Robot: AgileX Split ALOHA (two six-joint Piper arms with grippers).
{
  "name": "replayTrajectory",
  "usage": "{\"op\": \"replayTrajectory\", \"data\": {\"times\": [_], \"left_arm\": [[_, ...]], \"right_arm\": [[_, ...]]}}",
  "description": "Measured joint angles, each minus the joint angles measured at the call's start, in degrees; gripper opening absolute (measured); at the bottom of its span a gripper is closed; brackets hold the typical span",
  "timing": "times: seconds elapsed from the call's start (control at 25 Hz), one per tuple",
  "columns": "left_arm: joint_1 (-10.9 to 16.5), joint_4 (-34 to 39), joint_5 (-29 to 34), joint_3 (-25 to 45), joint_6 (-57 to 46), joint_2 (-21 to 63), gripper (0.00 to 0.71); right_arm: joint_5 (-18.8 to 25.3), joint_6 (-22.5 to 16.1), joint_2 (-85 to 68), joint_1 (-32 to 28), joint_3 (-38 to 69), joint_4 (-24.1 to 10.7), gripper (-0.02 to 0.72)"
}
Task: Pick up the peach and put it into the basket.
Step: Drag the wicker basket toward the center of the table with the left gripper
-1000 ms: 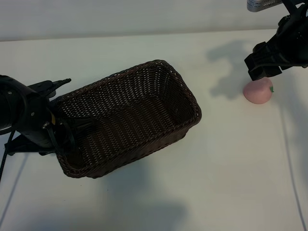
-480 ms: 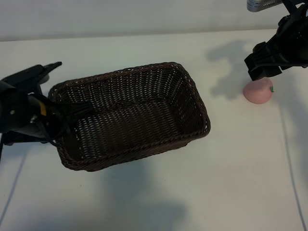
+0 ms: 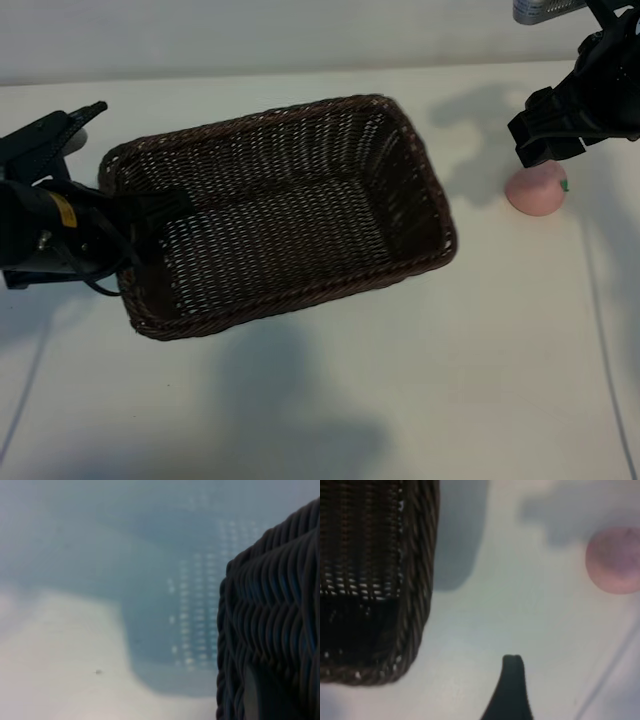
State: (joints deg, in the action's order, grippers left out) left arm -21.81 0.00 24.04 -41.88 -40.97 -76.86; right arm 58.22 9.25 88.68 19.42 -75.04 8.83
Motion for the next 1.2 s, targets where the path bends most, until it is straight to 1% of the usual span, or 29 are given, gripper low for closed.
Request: {"op": "replayTrajectory", "data": {"times": [0.12,0.2,0.24,0.32,0.4,0.48,0.64,0.76,0.96,1.2], "left_arm": [[0.00,-4.34,-1.56,0.00,4.64,0.00,0.094],[0.81,-6.54,-1.79,0.00,7.14,0.00,0.094],[1.63,-7.21,-1.32,-0.18,8.53,-0.08,0.094],[4.11,-8.62,0.85,-1.39,11.93,-0.86,0.094],[6.12,-10.11,3.51,-3.44,17.19,-2.31,0.094],[7.53,-13.41,5.42,-6.06,23.09,-3.93,0.094],[7.96,-20.62,7.49,-11.81,34.47,-8.97,0.093],[7.96,-24.28,8.36,-15.24,38.97,-13.70,0.093],[7.96,-24.75,8.11,-17.77,40.97,-19.93,0.093],[7.96,-24.71,5.24,-18.17,40.97,-23.66,0.093]], "right_arm": [[-0.05,0.00,0.00,0.00,0.00,0.00,0.599],[-0.05,0.00,0.00,0.00,0.00,0.00,0.599],[-0.05,0.00,0.00,0.00,0.00,0.00,0.599],[-0.05,0.00,0.00,0.00,0.00,0.00,0.599],[-0.05,0.00,0.00,0.00,0.00,0.00,0.599],[-0.05,0.00,0.00,0.00,0.00,0.00,0.599],[-0.05,0.00,0.00,0.00,0.00,0.00,0.599],[-0.05,0.00,0.00,0.00,0.00,0.00,0.599],[-0.05,0.00,0.00,0.00,0.00,0.00,0.599],[0.00,0.00,0.00,0.00,0.00,0.00,0.599]]}}
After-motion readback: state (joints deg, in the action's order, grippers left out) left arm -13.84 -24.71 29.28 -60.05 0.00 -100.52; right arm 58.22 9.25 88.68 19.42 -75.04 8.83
